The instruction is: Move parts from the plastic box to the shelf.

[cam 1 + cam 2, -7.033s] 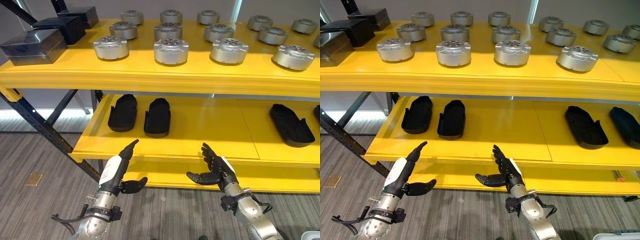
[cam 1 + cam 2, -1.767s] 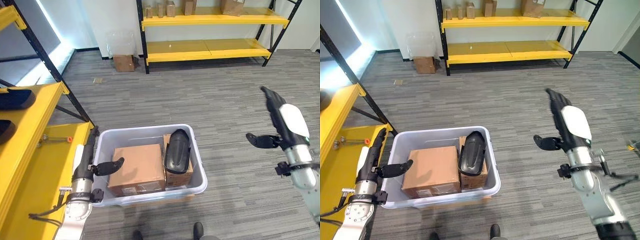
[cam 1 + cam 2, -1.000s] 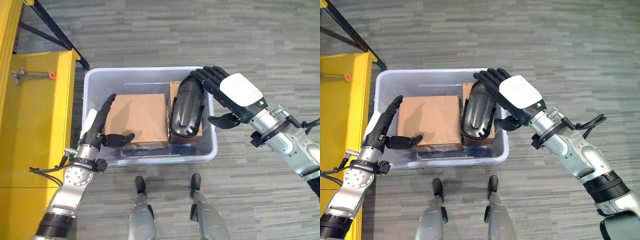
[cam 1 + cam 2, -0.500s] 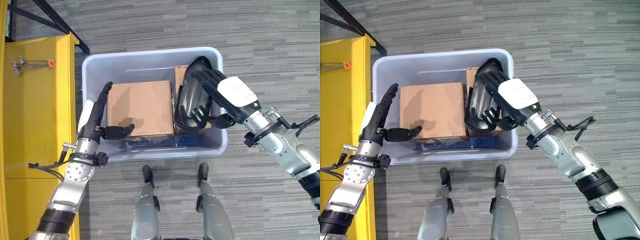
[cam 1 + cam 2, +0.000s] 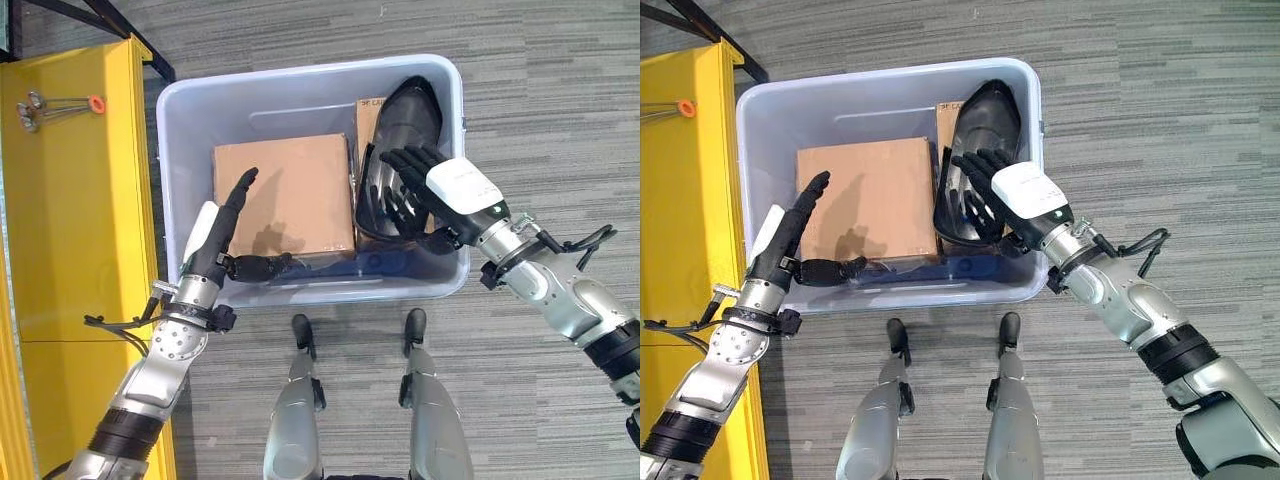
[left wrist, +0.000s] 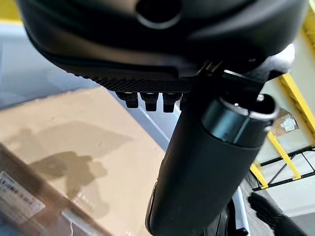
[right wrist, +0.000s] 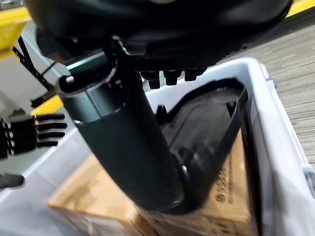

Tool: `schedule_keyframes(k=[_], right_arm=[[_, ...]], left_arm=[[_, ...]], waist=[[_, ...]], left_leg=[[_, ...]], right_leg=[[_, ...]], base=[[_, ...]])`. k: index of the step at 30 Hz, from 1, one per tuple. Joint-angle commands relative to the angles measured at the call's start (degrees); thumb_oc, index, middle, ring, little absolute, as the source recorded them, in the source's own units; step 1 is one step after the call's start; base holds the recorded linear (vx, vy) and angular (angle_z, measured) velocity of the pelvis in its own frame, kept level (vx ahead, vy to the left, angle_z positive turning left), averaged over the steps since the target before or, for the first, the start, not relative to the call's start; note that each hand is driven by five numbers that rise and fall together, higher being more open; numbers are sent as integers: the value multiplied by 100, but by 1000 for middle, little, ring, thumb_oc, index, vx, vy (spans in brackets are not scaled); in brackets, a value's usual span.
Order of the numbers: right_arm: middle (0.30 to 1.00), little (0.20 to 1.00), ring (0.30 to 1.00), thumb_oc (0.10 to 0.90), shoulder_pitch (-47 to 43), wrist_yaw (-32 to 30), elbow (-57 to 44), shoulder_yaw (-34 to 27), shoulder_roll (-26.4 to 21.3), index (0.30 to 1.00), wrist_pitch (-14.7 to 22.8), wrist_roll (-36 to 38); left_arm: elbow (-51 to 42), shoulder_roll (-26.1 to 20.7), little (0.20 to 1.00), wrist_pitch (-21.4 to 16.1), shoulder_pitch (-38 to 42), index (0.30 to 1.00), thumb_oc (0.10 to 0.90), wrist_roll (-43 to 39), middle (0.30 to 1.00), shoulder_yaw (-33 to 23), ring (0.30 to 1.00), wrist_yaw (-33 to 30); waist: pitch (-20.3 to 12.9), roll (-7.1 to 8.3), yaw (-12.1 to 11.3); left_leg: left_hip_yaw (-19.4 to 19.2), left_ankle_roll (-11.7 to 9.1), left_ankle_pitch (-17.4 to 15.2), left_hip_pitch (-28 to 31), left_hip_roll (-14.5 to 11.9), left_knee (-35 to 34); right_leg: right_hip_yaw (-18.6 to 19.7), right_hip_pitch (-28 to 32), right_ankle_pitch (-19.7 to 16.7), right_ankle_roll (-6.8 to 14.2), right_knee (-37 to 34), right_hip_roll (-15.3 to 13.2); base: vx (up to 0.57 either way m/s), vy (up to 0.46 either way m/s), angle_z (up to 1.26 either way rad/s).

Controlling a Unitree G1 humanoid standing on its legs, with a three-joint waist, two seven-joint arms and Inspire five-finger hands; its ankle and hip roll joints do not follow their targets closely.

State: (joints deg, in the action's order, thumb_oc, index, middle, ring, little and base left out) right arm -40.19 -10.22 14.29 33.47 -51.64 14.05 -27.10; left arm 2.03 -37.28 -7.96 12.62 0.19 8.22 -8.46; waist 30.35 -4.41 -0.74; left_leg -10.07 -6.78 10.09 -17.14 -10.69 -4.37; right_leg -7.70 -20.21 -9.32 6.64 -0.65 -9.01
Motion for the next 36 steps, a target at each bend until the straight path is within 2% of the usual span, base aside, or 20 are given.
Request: schedule_keyframes(k=[1, 7, 9, 10, 15, 17, 26, 31, 36], right_arm=[[1000, 1000, 1000, 900, -802, -443, -245, 17, -99, 1000, 192, -326], [1000, 1000, 1000, 900, -959, -564, -42, 168, -198, 1000, 213, -546], [1000, 1000, 1000, 900, -1004, -521, -28, 214, -228, 1000, 176, -554], [1000, 1000, 1000, 900, -1051, -282, 32, 284, -271, 1000, 40, -378], [1000, 1000, 1000, 900, -1167, -398, 229, 495, -329, 1000, -100, -680], [1000, 1000, 1000, 900, -1246, -459, 321, 539, -418, 1000, -106, -540], [1000, 1000, 1000, 900, -1266, -164, 77, 495, -646, 1000, -82, -727], [1000, 1000, 1000, 900, -1052, -227, -223, 300, -850, 1000, 44, -346], [1000, 1000, 1000, 900, -1010, -104, -479, 197, -772, 1000, 150, -347]], left_arm=[[-361, -285, 1000, -533, 195, 1000, 900, -44, 1000, -228, 1000, -226], [-282, -331, 1000, -568, 238, 1000, 900, -116, 1000, -191, 1000, -239], [-274, -323, 1000, -606, 272, 1000, 900, -150, 1000, -177, 1000, -186], [-299, -350, 1000, -686, 270, 1000, 900, -139, 1000, -146, 1000, -105], [-271, -371, 1000, -671, 279, 1000, 900, -108, 1000, -94, 1000, -152], [-251, -399, 1000, -652, 290, 1000, 900, -126, 1000, -87, 1000, -103], [-225, -438, 1000, -720, 198, 1000, 900, -49, 1000, -137, 1000, -116], [-238, -494, 1000, -725, 99, 1000, 900, -109, 1000, -247, 1000, -113], [-293, -452, 1000, -735, 59, 1000, 900, -74, 1000, -271, 1000, -140]], waist=[[-56, 81, 25], [-56, 97, 12], [-56, 115, 12], [-56, 126, -3], [-56, 146, -24], [-56, 171, -33], [-56, 218, 9], [-56, 244, 63], [-56, 233, 61]], left_leg=[[219, 76, -277, -153, -39, 257], [227, 57, -249, -228, -61, 270], [227, 55, -244, -257, -75, 273], [239, 49, -229, -285, -88, 276], [235, 38, -197, -309, -120, 260], [245, 22, -182, -311, -139, 271], [230, -1, -175, -289, -189, 290], [197, -17, -174, -233, -206, 285], [184, -7, -186, -233, -194, 289]], right_leg=[[172, -329, 993, 46, 1152, -254], [167, -417, 978, 62, 1179, -252], [165, -449, 978, 69, 1189, -247], [169, -472, 985, 62, 1208, -232], [165, -507, 981, 60, 1222, -206], [157, -502, 980, 68, 1232, -194], [187, -491, 979, 75, 1240, -154], [197, -445, 982, 81, 1227, -146], [197, -446, 978, 80, 1216, -155]], base=[[0, 0, 0], [-3, -7, -1], [-3, -24, 0], [0, -32, 1], [0, -8, 0], [4, -34, 0], [0, 0, 0], [0, 0, 0], [0, 0, 0]])
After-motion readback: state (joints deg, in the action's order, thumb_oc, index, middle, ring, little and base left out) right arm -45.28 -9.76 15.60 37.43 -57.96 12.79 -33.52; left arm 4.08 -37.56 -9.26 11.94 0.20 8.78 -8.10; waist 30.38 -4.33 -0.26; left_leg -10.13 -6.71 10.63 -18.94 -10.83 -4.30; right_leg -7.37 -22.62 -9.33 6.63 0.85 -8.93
